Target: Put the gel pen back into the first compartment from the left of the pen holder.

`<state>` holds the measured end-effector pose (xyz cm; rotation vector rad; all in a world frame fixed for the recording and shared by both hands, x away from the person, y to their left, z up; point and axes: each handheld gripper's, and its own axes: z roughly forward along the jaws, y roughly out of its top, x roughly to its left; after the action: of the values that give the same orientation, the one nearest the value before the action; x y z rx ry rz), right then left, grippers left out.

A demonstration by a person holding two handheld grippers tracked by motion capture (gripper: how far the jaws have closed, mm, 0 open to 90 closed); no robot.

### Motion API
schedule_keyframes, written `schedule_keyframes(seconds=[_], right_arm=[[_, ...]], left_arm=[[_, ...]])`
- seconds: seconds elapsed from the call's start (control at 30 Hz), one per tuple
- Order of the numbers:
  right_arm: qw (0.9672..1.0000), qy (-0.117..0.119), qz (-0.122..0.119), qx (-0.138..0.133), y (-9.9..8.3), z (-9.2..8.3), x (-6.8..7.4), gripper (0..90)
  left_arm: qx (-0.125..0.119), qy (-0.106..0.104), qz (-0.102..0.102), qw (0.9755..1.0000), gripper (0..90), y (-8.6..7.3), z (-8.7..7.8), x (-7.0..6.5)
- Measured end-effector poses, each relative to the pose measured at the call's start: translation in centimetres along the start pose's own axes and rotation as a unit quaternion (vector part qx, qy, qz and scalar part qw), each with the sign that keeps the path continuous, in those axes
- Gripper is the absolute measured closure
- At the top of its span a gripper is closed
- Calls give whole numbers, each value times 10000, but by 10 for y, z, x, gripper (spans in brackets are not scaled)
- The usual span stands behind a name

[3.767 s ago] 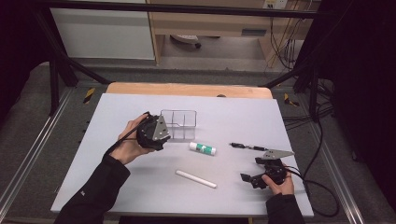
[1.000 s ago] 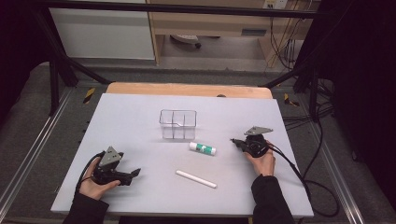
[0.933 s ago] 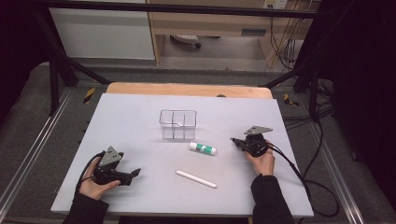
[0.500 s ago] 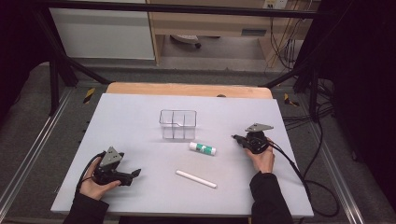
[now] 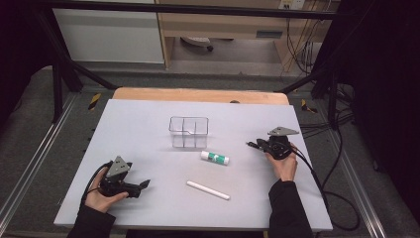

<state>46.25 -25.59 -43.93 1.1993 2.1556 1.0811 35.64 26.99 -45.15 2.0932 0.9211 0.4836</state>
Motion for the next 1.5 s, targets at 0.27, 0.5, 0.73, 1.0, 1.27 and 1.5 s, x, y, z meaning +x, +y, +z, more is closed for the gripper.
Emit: schedule_keyframes(seconds=[0.27, 0.5, 0.73, 1.0, 1.27, 1.5], right_arm=[[9984, -462, 178, 287, -19, -15, -25, 900], [9966, -592, 184, 547, -32, -23, -36, 900], [9970, -472, 95, 602, -33, -30, -34, 900], [9991, -109, -137, 395, -29, -37, -35, 642], [9962, 326, -524, 620, -29, -29, -37, 577], [9913, 588, -774, 890, -28, -24, -45, 648]], left_arm=[[18, -8, 6, 10000, 57, 0, 1, -1], [31, -34, 14, 10000, 58, 0, 2, -1], [29, -41, 16, 10000, 57, 0, 2, -2], [48, -39, 31, 10000, 57, 0, 3, -2], [63, -54, 57, 9999, 57, 1, 4, -3], [91, -70, 75, 9999, 58, 0, 5, -3]])
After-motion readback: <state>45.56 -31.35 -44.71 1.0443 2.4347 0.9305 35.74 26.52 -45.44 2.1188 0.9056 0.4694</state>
